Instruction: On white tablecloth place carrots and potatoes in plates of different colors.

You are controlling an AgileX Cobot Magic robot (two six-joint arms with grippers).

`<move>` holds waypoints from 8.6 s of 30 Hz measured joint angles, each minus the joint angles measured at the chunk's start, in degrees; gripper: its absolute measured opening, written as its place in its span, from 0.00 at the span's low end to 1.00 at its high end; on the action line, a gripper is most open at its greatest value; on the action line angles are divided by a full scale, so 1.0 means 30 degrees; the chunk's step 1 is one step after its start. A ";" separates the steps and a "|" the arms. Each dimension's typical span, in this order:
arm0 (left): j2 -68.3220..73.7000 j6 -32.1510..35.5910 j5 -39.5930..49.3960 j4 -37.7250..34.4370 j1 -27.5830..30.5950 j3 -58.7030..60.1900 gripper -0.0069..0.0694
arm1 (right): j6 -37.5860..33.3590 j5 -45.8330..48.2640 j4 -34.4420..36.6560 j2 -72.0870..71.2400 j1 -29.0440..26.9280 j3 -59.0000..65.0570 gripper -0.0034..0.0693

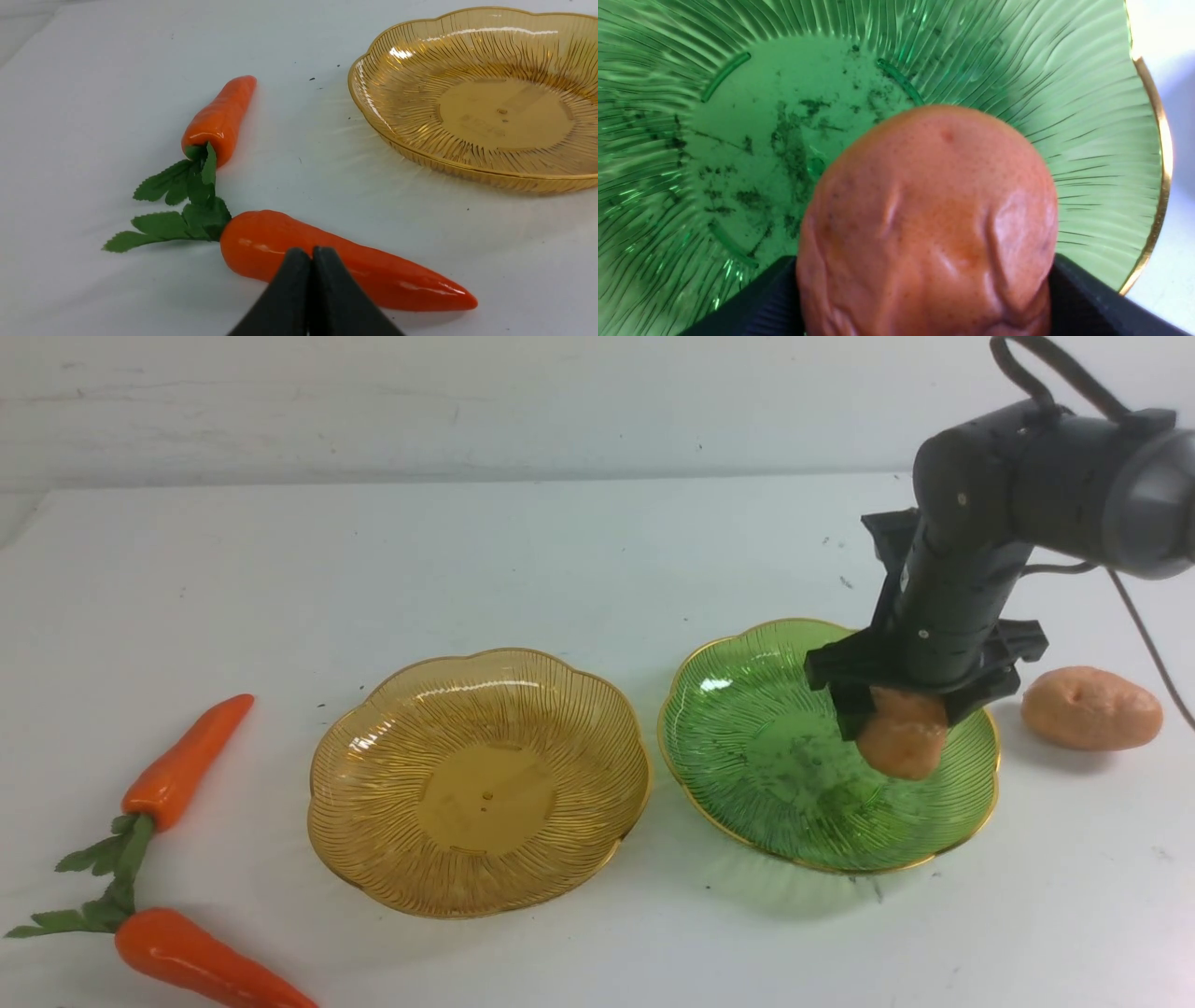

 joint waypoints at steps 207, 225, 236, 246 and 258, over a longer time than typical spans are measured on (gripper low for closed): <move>0.0000 -0.5743 -0.0056 -0.9393 0.0000 0.0000 0.07 | -0.5049 -1.2702 0.0708 -3.3269 -0.1685 2.2504 0.03; 1.1499 0.0604 0.7997 -1.5175 0.0000 -1.0843 0.08 | -0.5011 -0.8926 -0.1729 -3.3269 -0.1685 2.2504 0.03; 2.3095 -0.5924 1.3058 -0.3074 0.0000 -1.4386 0.08 | -0.5008 -0.8860 -0.1838 -3.3269 -0.1685 2.2504 0.03; 2.7776 -1.1715 0.6899 -0.1135 0.0000 -1.4469 0.54 | -0.4992 -1.0709 -0.2004 -3.3269 -0.1685 2.2521 0.03; 3.0582 -1.3672 0.5296 0.0931 0.0000 -1.4525 0.76 | -0.4992 -1.0730 -0.2004 -3.3269 -0.1685 2.2521 0.03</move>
